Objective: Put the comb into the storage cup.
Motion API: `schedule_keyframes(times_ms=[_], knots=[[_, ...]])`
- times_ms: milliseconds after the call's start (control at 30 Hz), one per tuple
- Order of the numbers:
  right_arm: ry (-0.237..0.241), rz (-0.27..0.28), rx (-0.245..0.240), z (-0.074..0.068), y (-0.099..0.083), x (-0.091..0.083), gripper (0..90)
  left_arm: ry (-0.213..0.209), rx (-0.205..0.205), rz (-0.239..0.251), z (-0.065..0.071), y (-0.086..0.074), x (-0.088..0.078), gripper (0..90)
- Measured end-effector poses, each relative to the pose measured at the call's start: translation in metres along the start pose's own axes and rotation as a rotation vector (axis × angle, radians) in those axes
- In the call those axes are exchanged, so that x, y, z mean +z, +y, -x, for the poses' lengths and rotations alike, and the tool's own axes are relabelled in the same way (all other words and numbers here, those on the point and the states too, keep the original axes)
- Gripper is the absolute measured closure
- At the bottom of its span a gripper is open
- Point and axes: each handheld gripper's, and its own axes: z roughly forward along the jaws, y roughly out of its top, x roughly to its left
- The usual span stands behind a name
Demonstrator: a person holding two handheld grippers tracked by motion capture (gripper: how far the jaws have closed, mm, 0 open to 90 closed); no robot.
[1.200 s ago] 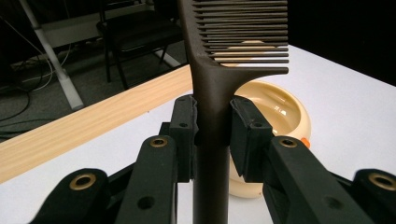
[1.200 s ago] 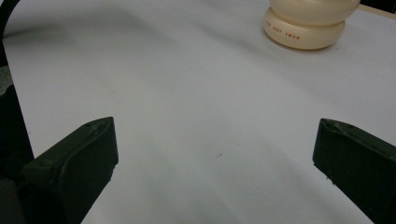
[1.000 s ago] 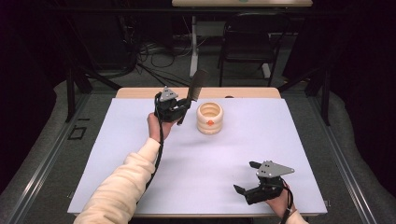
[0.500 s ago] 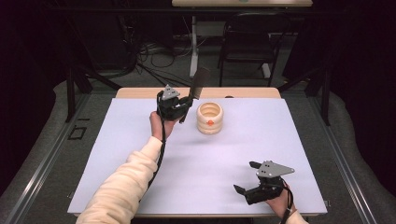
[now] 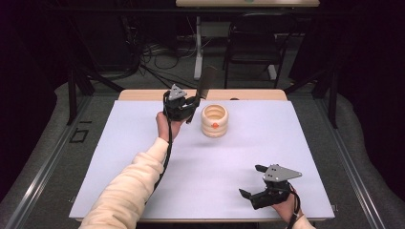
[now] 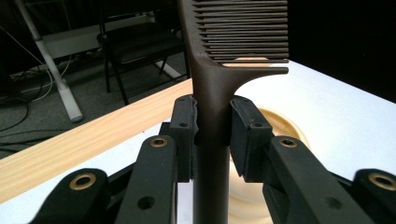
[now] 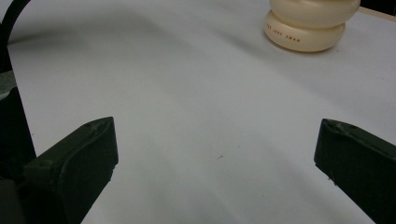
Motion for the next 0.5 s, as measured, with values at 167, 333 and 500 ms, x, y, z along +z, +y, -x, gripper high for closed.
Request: schedule_keyframes(times_ms=[167,333,500], knots=[[-0.002,0.000,-0.001,0.0000,-0.0001,-0.0001,0.0,-0.004,0.010,0.007,0.0029,0.0031,0.0029,72.2],[0.004,0.005,-0.001,-0.0004,0.0002,-0.0005,0.0,-0.005,0.014,0.015,0.0043,0.0049,0.0051,72.2],[0.004,0.001,0.003,-0.0004,0.0000,-0.0003,0.0,-0.008,0.015,0.024,0.0062,0.0074,0.0070,72.2]])
